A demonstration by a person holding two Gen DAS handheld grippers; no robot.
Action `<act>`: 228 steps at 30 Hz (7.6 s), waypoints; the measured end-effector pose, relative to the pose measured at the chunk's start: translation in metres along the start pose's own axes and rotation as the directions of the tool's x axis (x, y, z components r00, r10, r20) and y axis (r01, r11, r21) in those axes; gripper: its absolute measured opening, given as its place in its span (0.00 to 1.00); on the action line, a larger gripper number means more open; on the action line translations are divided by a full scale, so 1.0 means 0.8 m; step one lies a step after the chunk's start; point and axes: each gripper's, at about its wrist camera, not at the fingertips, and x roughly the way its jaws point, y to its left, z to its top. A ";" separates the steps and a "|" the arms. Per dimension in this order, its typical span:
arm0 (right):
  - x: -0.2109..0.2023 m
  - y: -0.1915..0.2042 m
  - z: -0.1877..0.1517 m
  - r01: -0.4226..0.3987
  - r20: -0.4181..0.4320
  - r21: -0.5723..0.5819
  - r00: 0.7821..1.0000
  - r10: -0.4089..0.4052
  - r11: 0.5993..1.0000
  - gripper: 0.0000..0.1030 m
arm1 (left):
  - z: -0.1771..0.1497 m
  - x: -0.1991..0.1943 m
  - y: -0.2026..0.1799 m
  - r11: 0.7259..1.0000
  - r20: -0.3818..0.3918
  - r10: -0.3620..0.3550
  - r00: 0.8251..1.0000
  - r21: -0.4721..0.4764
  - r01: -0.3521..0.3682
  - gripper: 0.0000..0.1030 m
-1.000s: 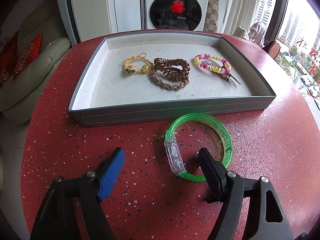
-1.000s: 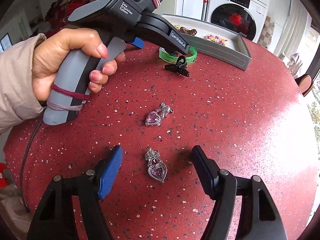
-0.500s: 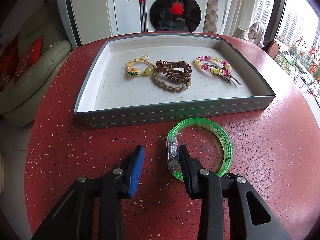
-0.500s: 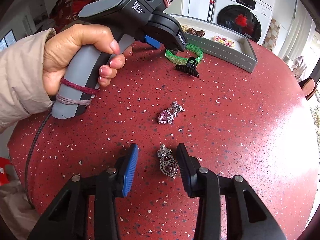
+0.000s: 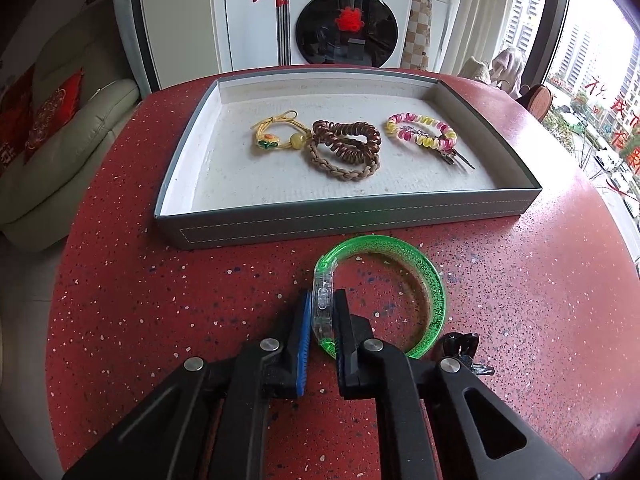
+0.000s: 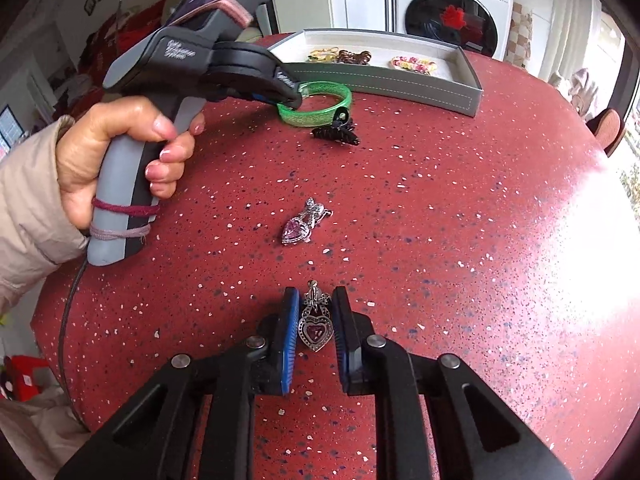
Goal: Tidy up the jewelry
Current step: 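Carry the green bangle to the tray while the right tool carries the heart pendant there, then release the green bangle in the tray while the right tool releases the heart pendant, then move the left tool to the black claw clip while the right approaches the second heart pendant, then grasp the black claw clip with the left tool while the right grasps the second pendant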
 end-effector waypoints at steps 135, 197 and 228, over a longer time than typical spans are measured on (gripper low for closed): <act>0.152 -0.182 0.330 -0.034 0.102 0.246 0.995 0.008 0.969 0.44 | 0.169 0.092 0.038 0.981 0.056 0.190 0.980 0.035 -0.192 0.29; -0.011 -0.087 0.150 -0.083 0.217 0.232 0.976 0.032 0.969 0.85 | -0.019 -0.074 0.030 0.997 0.155 0.074 0.985 0.023 -0.078 1.00; 0.003 -0.045 0.043 -0.035 0.115 0.191 0.993 0.013 0.981 0.85 | -0.048 -0.060 0.009 1.000 0.100 0.015 0.995 0.015 -0.016 1.00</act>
